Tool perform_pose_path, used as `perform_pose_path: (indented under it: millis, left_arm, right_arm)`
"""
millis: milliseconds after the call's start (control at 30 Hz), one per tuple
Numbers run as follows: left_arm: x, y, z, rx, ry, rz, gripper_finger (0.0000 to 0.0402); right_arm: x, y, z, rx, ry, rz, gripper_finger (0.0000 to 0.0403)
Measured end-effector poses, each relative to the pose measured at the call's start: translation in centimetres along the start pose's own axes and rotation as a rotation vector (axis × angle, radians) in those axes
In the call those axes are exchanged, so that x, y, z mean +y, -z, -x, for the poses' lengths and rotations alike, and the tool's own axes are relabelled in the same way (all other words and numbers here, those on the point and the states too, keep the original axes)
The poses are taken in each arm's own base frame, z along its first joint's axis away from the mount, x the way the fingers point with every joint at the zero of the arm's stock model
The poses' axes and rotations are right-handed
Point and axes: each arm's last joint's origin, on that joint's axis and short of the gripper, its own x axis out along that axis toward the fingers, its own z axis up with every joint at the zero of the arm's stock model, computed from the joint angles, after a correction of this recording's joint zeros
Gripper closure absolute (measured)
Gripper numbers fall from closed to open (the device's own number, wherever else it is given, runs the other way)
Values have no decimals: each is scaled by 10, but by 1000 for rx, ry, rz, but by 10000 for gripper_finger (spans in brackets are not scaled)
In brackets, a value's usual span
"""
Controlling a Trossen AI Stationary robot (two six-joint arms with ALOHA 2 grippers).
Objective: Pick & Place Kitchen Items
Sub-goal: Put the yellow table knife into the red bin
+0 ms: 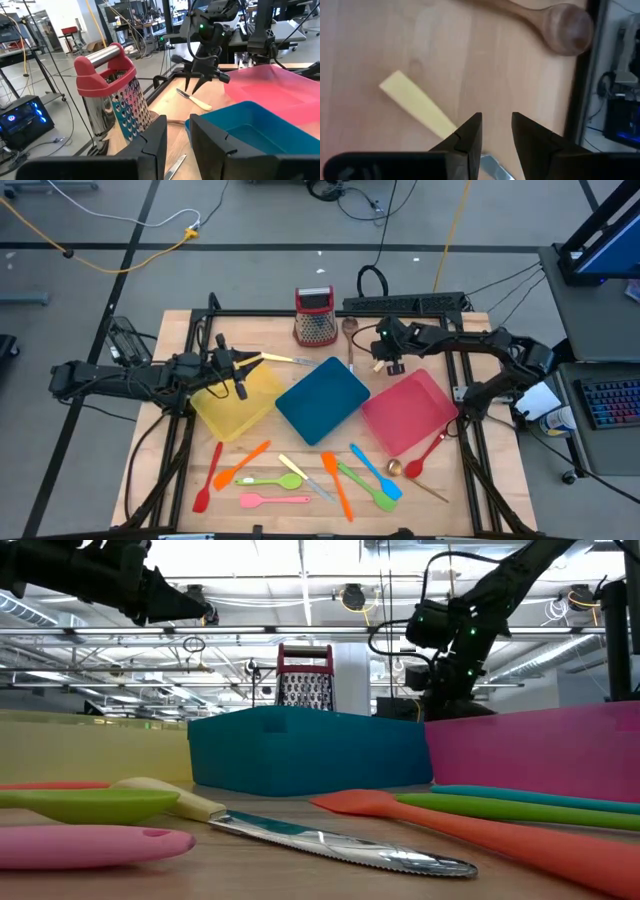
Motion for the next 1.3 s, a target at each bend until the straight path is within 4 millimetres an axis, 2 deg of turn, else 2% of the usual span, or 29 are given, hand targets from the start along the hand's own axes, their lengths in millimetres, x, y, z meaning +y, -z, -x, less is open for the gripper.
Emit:
perform_pose_path:
  millis: [133,300,467,833,1033,1167,1300]
  left_arm:
    - [0,0,0,0,0,0,314]
    - [0,0,0,-1,0,2,314]
    - [0,0,0,-1,0,25,314]
    - [0,2,0,24,3,8,314]
    - [-1,6,0,55,7,-3,314]
    - [-1,6,0,55,7,-4,314]
    - [-1,6,0,55,8,-4,314]
  right_arm:
    - [-4,5,0,7,3,-18,311]
    - [-2,12,-10,66,-45,56,330]
    - [-5,18,-14,88,-56,47,332]
    - [4,24,-13,164,-142,30,264]
    - [15,28,-10,174,-277,43,260]
    - [16,21,-7,171,-219,71,264]
    - [18,13,-6,276,-59,206,262]
